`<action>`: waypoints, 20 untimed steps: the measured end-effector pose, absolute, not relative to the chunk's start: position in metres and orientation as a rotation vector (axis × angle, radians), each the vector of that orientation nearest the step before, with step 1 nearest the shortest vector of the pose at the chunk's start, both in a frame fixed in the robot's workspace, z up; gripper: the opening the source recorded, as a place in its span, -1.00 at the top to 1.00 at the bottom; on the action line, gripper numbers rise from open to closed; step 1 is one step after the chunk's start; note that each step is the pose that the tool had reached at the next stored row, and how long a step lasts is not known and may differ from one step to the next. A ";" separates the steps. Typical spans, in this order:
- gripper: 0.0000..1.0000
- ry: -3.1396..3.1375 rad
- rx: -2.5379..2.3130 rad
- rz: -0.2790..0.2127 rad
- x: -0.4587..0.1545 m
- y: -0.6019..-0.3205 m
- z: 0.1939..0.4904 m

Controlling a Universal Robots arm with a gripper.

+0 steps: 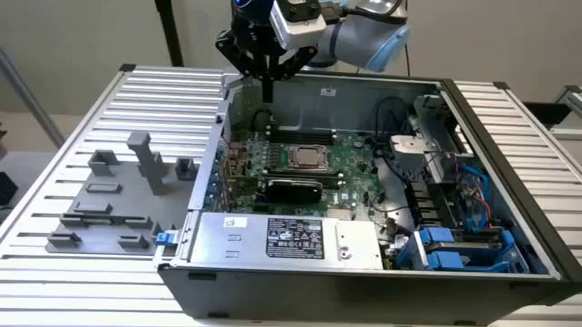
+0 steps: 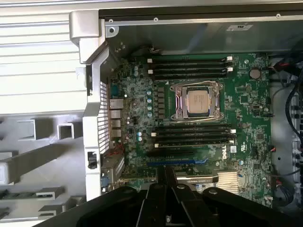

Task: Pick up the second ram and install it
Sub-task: 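Reach for the second ram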

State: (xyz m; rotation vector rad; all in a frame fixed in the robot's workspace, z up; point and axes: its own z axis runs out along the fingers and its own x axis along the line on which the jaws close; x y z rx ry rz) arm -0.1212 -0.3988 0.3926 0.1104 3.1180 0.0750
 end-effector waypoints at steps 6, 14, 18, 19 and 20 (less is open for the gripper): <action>1.00 3.118 0.110 0.075 -0.121 -0.399 0.393; 1.00 3.118 0.111 0.075 -0.122 -0.399 0.393; 1.00 3.118 0.110 0.075 -0.135 -0.401 0.393; 1.00 3.118 0.111 0.075 -0.139 -0.402 0.393; 1.00 3.118 0.110 0.075 -0.144 -0.402 0.393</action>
